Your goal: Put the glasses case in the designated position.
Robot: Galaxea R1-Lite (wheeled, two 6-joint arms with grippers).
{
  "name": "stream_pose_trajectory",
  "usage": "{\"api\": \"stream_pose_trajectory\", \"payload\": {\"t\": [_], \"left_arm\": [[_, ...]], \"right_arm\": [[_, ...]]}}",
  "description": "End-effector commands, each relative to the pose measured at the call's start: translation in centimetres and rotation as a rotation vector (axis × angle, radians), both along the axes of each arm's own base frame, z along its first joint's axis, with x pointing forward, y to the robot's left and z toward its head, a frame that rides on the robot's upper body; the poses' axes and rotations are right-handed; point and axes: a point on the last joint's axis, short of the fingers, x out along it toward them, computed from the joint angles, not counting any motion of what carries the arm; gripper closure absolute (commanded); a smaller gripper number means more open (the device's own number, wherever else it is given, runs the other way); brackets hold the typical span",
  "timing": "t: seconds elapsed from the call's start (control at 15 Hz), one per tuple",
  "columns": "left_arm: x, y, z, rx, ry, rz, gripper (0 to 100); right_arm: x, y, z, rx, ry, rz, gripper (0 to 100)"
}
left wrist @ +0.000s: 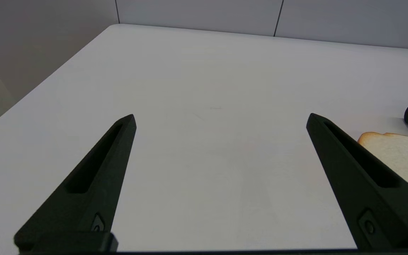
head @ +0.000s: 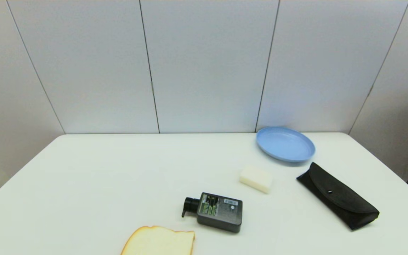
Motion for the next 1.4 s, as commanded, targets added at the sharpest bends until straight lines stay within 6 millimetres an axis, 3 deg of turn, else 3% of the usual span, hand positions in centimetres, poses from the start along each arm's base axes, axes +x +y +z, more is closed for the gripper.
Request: {"api": "stream_pose_trajectory", "payload": {"t": [0.07, 0.6, 0.87, 0.93, 1.4], "left_arm": [[0.01, 0.0, -0.01, -0.001, 0.003, 0.002, 0], [0.01, 0.0, -0.01, -0.001, 0.003, 0.0, 0], [0.01, 0.0, -0.01, -0.001, 0.003, 0.0, 0], [0.01, 0.0, 0.02, -0.001, 0.0, 0.002, 0], [0.01, 0.0, 0.02, -0.001, 0.0, 0.002, 0]], "right_arm": [[0.29, 0.01, -0.33, 0.047, -0.077, 0.006, 0], [0.28, 0.01, -0.36, 0.067, -0.073, 0.009, 0], [0.29, 0.01, -0.48, 0.465, -0.067, 0.01, 0], [0.29, 0.01, -0.48, 0.466, -0.067, 0.01, 0], [0.27, 0.01, -0.12, -0.094, -0.093, 0.003, 0]]}}
